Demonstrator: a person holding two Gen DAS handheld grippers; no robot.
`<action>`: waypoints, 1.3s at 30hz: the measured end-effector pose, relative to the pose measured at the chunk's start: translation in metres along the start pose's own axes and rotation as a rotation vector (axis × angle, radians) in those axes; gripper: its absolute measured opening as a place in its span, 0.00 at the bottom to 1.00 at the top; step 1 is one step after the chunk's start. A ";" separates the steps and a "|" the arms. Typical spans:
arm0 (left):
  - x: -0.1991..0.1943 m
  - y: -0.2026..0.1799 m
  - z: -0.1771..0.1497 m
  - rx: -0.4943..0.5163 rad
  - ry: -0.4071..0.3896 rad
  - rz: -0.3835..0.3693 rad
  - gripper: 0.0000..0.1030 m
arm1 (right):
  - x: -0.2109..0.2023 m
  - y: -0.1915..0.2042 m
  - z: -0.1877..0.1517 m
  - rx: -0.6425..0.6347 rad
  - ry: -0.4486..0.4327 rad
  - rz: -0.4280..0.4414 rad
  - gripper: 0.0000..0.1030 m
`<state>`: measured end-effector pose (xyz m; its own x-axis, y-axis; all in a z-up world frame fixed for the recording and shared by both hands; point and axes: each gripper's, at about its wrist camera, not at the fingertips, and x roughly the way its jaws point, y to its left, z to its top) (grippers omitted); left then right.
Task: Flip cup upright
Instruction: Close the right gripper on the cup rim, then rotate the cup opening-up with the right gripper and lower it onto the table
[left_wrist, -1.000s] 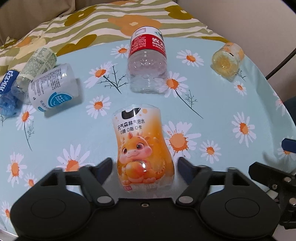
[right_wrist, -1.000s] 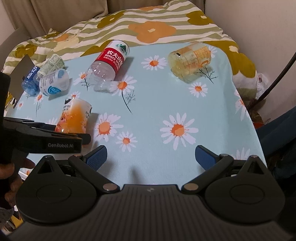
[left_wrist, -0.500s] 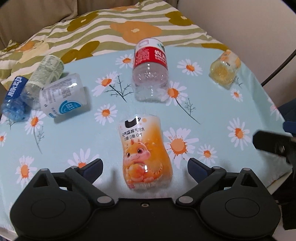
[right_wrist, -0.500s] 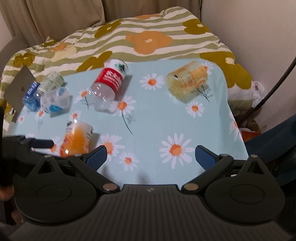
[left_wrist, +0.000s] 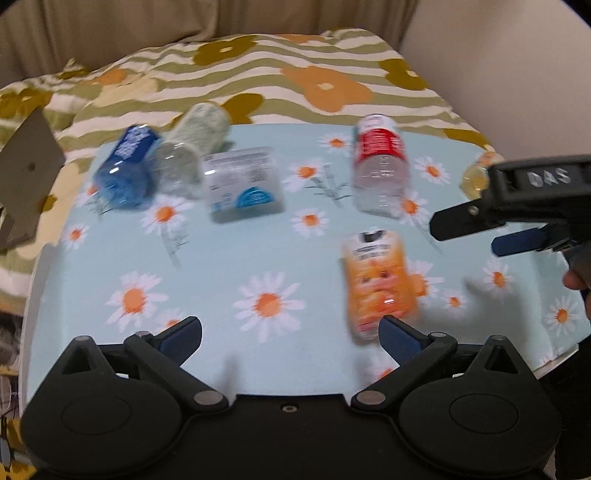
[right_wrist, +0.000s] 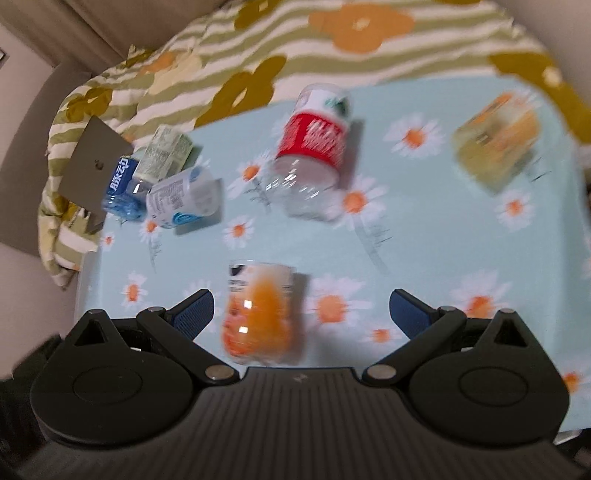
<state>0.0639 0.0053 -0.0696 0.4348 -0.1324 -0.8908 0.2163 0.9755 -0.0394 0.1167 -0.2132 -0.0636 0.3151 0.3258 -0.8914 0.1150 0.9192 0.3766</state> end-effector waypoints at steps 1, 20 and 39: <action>0.000 0.005 -0.002 -0.003 0.000 0.007 1.00 | 0.008 0.002 0.003 0.014 0.018 0.005 1.00; -0.002 0.082 -0.019 -0.155 0.012 -0.020 1.00 | 0.074 0.010 0.013 0.148 0.138 0.032 0.67; -0.019 0.088 -0.015 -0.151 -0.032 -0.055 1.00 | 0.014 0.032 -0.003 0.088 -0.169 0.057 0.64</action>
<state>0.0617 0.0959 -0.0632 0.4543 -0.1897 -0.8704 0.1082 0.9816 -0.1574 0.1221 -0.1786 -0.0646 0.4763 0.3277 -0.8159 0.1718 0.8754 0.4519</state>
